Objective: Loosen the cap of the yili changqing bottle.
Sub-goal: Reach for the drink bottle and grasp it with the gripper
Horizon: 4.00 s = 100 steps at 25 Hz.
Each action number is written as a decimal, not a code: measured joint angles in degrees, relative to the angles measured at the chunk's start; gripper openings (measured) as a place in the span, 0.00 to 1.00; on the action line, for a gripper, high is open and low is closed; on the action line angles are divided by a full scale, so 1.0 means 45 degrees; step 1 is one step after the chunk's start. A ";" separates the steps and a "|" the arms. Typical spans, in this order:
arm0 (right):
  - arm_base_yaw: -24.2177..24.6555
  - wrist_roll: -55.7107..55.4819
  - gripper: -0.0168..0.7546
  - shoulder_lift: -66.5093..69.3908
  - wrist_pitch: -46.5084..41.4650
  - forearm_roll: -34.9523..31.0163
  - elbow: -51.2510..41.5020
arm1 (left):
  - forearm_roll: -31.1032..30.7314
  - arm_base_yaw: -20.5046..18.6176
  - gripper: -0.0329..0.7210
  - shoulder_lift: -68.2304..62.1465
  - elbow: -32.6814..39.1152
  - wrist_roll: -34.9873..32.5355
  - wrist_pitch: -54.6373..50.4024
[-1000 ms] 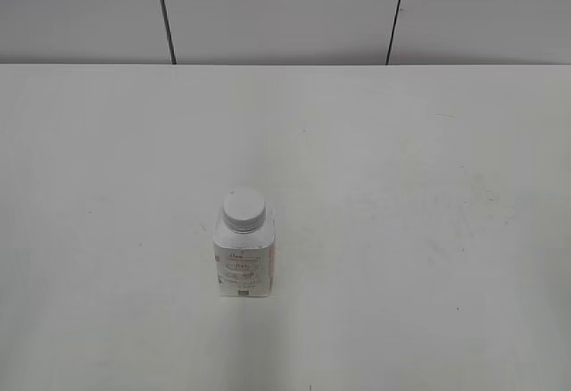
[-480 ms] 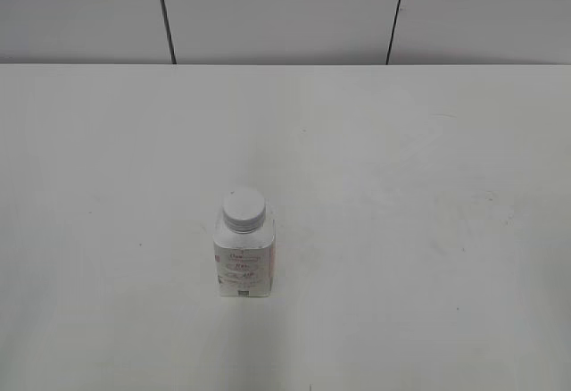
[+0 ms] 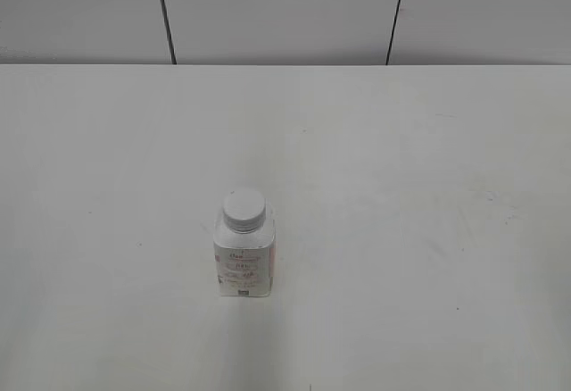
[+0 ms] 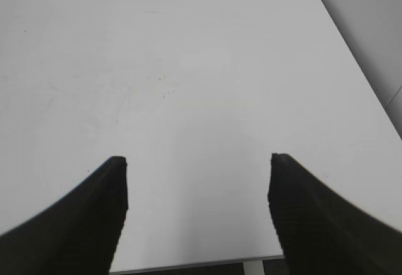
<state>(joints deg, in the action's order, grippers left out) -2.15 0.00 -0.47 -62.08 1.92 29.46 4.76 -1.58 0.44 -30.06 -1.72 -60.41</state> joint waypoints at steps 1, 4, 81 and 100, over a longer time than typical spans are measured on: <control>0.0000 0.0000 0.74 0.0000 0.0000 0.0000 0.0000 | 0.0000 0.0000 0.36 0.0000 0.0000 0.0000 0.0000; 0.0000 0.0000 0.74 0.0000 0.0000 0.0000 0.0000 | 0.0000 0.0000 0.36 0.0000 0.0000 0.0000 0.0000; 0.0000 0.0000 0.74 0.0000 0.0000 0.0000 0.0000 | -0.3461 0.4176 0.79 -1.0186 0.2457 0.2160 1.3236; 0.0000 0.0000 0.74 0.0000 0.0000 0.0011 0.0000 | -1.1108 0.3805 0.79 -1.7040 0.2483 0.2231 2.0075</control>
<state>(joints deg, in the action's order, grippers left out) -2.15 0.00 -0.47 -62.08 1.97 29.46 -45.22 15.54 -76.24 -18.89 8.32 29.93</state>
